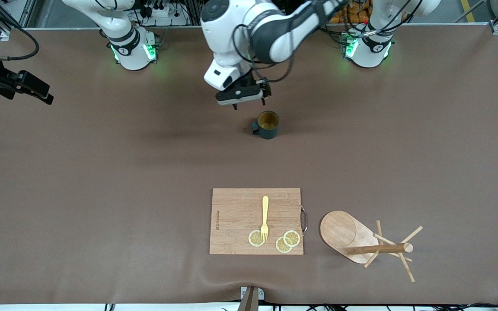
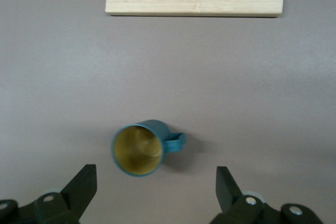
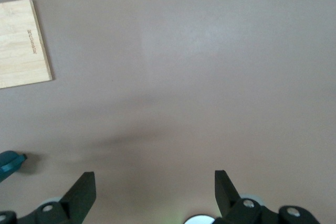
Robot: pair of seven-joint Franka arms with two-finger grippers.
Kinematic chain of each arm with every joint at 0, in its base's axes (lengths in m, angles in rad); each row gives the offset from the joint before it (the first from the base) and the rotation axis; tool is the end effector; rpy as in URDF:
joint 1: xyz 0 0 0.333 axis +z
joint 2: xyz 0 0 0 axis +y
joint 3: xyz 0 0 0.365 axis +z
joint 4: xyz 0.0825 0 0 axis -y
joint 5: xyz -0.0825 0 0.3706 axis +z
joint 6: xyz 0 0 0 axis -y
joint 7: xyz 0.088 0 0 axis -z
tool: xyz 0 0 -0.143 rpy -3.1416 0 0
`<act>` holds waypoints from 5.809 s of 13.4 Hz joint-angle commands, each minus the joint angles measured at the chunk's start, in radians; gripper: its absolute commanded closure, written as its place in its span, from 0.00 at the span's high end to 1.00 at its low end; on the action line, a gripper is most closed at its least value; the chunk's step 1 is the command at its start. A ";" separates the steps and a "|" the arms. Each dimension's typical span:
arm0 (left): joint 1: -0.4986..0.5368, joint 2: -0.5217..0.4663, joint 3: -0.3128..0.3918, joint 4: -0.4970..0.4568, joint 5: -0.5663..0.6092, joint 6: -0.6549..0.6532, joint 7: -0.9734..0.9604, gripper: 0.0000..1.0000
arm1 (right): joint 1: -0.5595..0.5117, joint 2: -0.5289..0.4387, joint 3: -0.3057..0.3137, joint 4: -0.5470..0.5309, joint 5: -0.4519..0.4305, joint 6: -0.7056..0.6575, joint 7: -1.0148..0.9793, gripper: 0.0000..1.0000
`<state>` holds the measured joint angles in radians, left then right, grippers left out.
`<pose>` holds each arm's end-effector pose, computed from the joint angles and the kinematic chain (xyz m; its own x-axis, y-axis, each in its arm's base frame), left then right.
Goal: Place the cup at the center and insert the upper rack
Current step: 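Lower the left gripper onto the mug handle and close it, then lift the mug by its handle and carry it toward the wooden stand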
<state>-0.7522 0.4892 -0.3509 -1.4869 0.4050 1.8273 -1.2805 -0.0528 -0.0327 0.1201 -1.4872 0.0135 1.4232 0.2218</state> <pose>0.3835 -0.5707 0.4093 0.9837 0.0629 0.1683 0.0934 -0.9793 -0.1796 0.5112 0.0379 0.6796 0.9878 -0.1521 -0.0328 -0.1523 -0.9883 -0.0023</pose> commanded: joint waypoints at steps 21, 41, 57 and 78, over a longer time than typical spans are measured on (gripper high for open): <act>-0.250 0.361 0.013 -0.035 0.716 -0.078 -1.031 1.00 | 0.036 0.063 -0.085 0.067 -0.047 0.083 -0.104 1.00; -0.234 0.476 0.069 -0.016 0.963 -0.056 -1.043 0.02 | 0.041 0.086 -0.097 0.111 -0.050 0.062 -0.102 1.00; -0.136 0.358 0.055 0.126 0.738 -0.057 -0.960 0.00 | 0.039 0.085 -0.096 0.110 -0.050 0.042 -0.104 1.00; 0.283 0.034 0.055 0.218 -0.161 0.316 -0.507 0.00 | 0.037 0.086 -0.097 0.105 -0.050 0.030 -0.102 1.00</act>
<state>-0.4977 0.5620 -0.2920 -1.2452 0.3050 2.1214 -1.7930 -0.0209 0.0412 0.0265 -1.4054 -0.0209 1.4684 0.1074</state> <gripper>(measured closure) 0.938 0.000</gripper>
